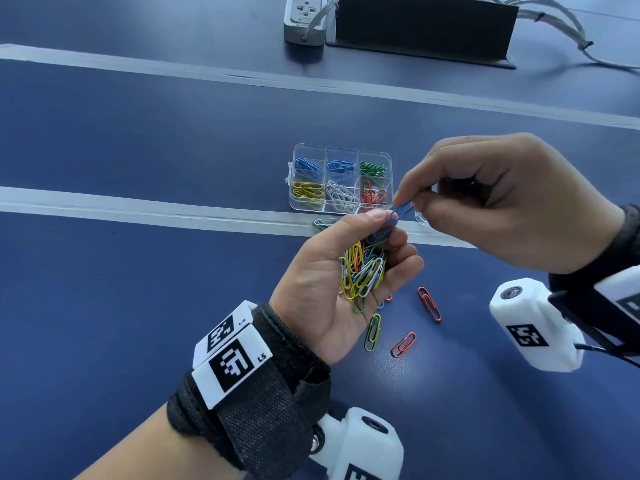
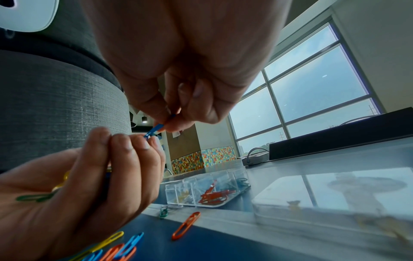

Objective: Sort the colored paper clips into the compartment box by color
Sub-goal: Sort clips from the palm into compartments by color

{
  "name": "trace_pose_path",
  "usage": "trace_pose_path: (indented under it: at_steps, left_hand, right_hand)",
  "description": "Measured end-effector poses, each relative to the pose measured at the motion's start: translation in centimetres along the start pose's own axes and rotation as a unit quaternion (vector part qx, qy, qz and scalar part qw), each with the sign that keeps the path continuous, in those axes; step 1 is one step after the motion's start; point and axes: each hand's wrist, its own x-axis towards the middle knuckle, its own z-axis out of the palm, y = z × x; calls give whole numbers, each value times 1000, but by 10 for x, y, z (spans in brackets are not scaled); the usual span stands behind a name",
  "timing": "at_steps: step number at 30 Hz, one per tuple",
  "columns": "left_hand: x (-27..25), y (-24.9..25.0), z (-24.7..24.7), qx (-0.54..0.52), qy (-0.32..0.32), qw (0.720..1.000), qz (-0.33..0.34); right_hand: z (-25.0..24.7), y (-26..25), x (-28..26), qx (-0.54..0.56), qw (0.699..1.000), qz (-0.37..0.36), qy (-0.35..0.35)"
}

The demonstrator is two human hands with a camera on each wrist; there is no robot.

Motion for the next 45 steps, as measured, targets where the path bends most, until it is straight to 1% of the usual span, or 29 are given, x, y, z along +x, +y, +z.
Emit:
trace_pose_path:
  at_steps: [4,9,19,28,36,45]
  left_hand:
    - [1,0,-1,-4,4,1000,-7]
    - [-1,0,0,13,-2,1000,-13]
    - [-4,-1,1,44,-17,999,-18]
    - [-5,-2,2,62,-12,998,-8]
    - [-4,-2,1,61,-9,998,-14]
    - [-4,-3,1,62,-13,998,4]
  right_hand:
    - [-1,2,-1,16,1000,11,16]
    - [-2,3,-1,41,999,16,17]
    - [-1,1,2,18,1000,3,6]
    - [1,-4,1,18,1000,5,4]
    - [4,-7,0,20,1000,13,-7]
    - [1,-10,-1,21,999,28,-19]
